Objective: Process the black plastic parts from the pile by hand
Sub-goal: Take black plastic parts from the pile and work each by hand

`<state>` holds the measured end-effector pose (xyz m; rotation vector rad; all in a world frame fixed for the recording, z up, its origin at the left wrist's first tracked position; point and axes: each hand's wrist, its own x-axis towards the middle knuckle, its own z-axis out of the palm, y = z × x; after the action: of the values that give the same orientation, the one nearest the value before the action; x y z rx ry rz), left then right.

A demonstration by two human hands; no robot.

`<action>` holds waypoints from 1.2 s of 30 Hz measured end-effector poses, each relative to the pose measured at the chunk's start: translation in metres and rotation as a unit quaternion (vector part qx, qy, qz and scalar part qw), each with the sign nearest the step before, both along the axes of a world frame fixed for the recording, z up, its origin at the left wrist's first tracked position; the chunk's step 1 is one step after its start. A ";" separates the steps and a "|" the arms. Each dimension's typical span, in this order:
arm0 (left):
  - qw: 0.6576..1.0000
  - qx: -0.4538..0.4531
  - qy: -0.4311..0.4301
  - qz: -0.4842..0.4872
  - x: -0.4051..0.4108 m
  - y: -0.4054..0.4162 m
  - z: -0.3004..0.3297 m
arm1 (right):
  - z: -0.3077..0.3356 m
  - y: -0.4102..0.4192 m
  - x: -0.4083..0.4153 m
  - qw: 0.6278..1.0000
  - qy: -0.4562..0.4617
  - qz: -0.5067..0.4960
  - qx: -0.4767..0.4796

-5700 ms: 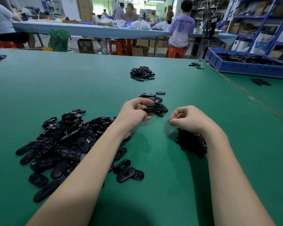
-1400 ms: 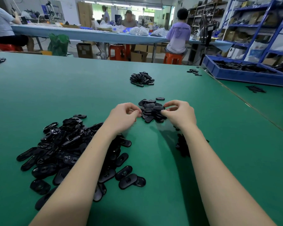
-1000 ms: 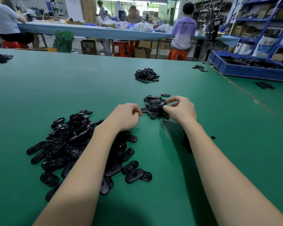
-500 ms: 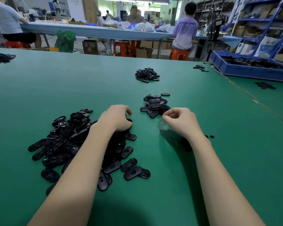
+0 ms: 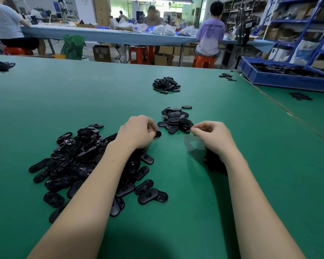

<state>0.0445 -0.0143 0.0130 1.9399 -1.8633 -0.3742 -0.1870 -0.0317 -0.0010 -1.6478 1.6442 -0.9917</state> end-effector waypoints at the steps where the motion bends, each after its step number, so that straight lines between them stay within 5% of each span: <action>1: 0.999 -0.007 0.031 -0.010 -0.002 0.000 0.001 | 0.002 0.000 -0.004 1.000 0.022 -0.009 -0.001; 12: 0.941 0.034 0.335 -0.045 -0.036 0.003 0.001 | 0.016 0.005 -0.032 0.962 0.250 -0.027 0.105; 18: 0.922 0.026 0.382 -0.059 -0.035 0.004 0.002 | 0.018 0.008 -0.026 0.951 0.283 -0.047 0.112; 27: 0.917 0.007 0.397 -0.049 -0.038 0.006 0.000 | 0.019 0.009 -0.010 0.999 -0.007 0.040 0.031; 36: 0.904 -0.020 0.422 -0.068 -0.033 0.003 0.002 | 0.021 0.010 0.008 0.991 -0.103 0.077 0.048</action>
<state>0.0114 -0.0117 0.0150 1.2792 -1.3836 -1.0183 -0.1790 -0.0214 0.0196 -1.5282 1.3857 -0.9550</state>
